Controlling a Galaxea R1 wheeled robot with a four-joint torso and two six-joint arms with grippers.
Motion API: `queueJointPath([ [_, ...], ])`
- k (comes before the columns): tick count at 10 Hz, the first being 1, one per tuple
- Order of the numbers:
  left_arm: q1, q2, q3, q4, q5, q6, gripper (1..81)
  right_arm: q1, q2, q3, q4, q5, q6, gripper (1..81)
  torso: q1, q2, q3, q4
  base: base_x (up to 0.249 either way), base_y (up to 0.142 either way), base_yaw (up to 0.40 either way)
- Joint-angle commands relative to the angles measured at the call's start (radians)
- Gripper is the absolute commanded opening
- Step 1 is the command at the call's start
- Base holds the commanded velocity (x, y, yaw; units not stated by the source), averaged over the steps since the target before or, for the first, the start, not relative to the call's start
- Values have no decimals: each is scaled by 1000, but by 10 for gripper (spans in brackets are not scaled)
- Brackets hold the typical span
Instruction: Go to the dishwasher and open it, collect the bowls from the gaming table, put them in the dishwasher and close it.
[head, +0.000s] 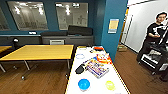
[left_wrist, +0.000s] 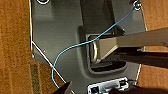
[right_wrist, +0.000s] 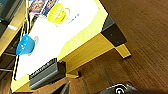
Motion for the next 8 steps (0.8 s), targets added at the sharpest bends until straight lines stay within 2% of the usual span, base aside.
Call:
queueJointPath([
  [1, -29, 0, 6, -4, 55, -1, 811, 239, -150, 78, 11, -161, 91, 811, 0, 0, -71, 0, 0, 0, 0],
  [4, -30, -1, 6, -4, 55, -3, 811, 400, -154, 79, 11, -279, 139, 811, 0, 0, -155, 0, 0, 0, 0],
  [5, -30, -1, 6, -4, 55, -4, 811, 445, -156, 79, 13, -296, 148, 811, 0, 1, -183, 0, 0, 0, 0],
  [6, -30, -3, 3, -4, 54, -4, 811, 501, -154, 78, 13, -334, 163, 811, 1, 1, -139, 0, 0, 0, 0],
  [8, -30, 0, 5, -4, 54, -6, 811, 615, -136, 70, 14, -403, 174, 811, 1, 2, -161, 0, 0, 0, 0],
])
